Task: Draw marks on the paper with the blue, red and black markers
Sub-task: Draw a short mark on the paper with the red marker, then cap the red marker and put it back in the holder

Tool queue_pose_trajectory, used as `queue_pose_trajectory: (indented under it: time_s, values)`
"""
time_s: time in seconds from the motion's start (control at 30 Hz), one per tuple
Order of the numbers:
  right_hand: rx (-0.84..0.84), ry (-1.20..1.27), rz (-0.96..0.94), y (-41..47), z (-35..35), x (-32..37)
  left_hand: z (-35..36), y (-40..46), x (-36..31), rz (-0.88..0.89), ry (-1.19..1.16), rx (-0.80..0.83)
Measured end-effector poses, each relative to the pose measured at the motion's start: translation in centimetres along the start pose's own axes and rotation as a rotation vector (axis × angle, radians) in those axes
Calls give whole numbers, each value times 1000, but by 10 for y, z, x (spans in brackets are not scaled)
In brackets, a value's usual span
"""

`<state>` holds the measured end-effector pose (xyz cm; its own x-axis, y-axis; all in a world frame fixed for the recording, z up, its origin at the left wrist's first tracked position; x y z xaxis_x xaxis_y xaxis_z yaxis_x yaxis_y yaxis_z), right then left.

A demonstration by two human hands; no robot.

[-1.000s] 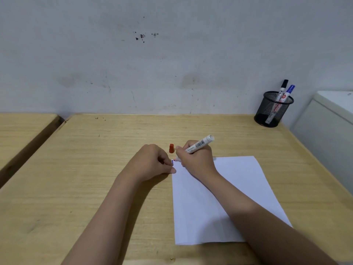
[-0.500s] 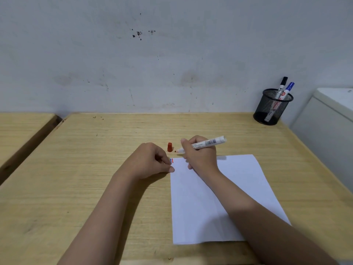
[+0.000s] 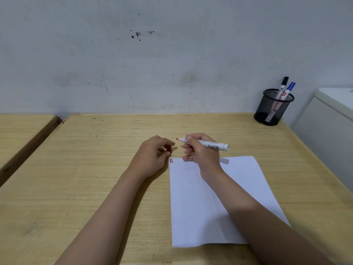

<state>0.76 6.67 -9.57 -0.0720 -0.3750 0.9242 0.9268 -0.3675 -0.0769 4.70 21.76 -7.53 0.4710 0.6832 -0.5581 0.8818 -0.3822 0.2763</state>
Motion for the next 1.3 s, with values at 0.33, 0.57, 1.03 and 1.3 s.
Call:
queue_pose_trajectory:
  time_s: [0.33, 0.57, 1.03, 1.3]
  values:
    - [44, -20, -35, -3, 4, 4, -8, 1, 20, -298, -697, -62]
    - [140, -16, -39, -5, 9, 4, 6, 1, 17, -317, -937, 81]
    - [259, -65, -29, -11, 13, 6, -7, -1, 11, -242, -959, 102]
    - [292, -27, -1, -14, 17, 7, -16, 1, 8, -109, -815, 28]
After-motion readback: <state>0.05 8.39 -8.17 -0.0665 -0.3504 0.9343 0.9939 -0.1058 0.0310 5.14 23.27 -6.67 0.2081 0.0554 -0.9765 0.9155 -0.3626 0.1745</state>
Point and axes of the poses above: each hand's wrist, its own y-axis towards the middle knuckle, its own z-axis out of the palm, x = y × z, the point moved 8 cm from there along y, towards the middle knuckle, and after that the axes turned 8 degrees about y, right-handed, at the moved point
